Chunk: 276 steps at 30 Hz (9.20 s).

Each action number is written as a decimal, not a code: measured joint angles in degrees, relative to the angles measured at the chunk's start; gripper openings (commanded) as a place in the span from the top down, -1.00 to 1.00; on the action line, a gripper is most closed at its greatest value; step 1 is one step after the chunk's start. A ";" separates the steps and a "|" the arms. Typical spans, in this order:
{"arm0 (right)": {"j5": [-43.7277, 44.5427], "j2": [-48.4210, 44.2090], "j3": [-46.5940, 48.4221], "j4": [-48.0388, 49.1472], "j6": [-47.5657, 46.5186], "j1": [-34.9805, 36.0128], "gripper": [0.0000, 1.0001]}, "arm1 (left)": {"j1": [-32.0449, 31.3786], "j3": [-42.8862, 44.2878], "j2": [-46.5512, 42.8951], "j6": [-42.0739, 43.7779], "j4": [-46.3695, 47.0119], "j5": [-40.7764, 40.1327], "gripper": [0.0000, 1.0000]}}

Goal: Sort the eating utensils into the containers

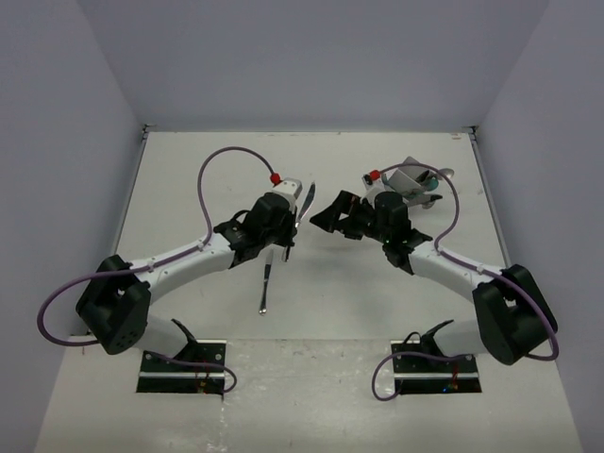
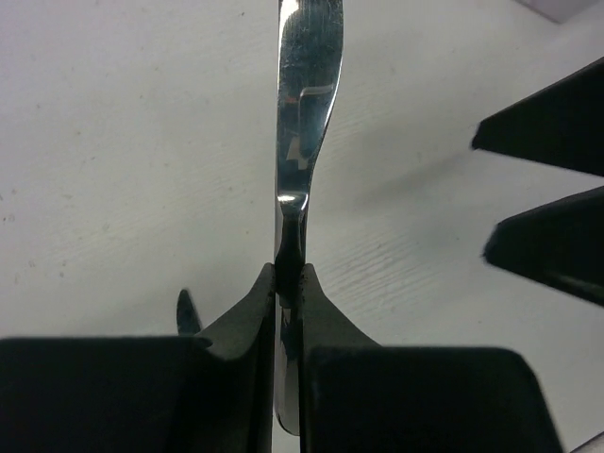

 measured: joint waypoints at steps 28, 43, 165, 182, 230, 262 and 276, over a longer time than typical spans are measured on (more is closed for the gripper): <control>3.74 6.29 4.33 5.95 10.95 1.46 0.24 | -3.10 4.04 1.22 3.76 7.54 5.35 1.00; 8.79 2.69 4.31 3.41 5.29 2.62 1.00 | -3.10 5.11 1.73 4.90 9.81 5.77 -1.00; 0.04 -18.75 -9.25 -2.89 -10.34 -1.88 -0.98 | -9.70 -1.29 -6.49 -2.12 -3.50 -6.64 1.00; -4.66 -7.28 -1.25 3.69 -7.96 0.98 -0.18 | -10.08 3.32 -3.30 2.25 3.45 -1.38 1.00; 56.65 -2.73 -1.33 7.41 -16.48 -13.88 1.00 | -11.23 -5.86 -19.04 -0.66 -0.81 -14.27 -1.00; 49.40 -24.39 -9.16 7.37 -13.03 -13.70 -0.98 | -11.08 -6.62 -21.16 -2.29 -5.60 -21.27 -1.00; 54.45 -44.00 -2.93 -18.84 -15.10 -13.70 -0.98 | 6.38 -6.93 -24.50 -4.28 -5.62 -18.38 -1.00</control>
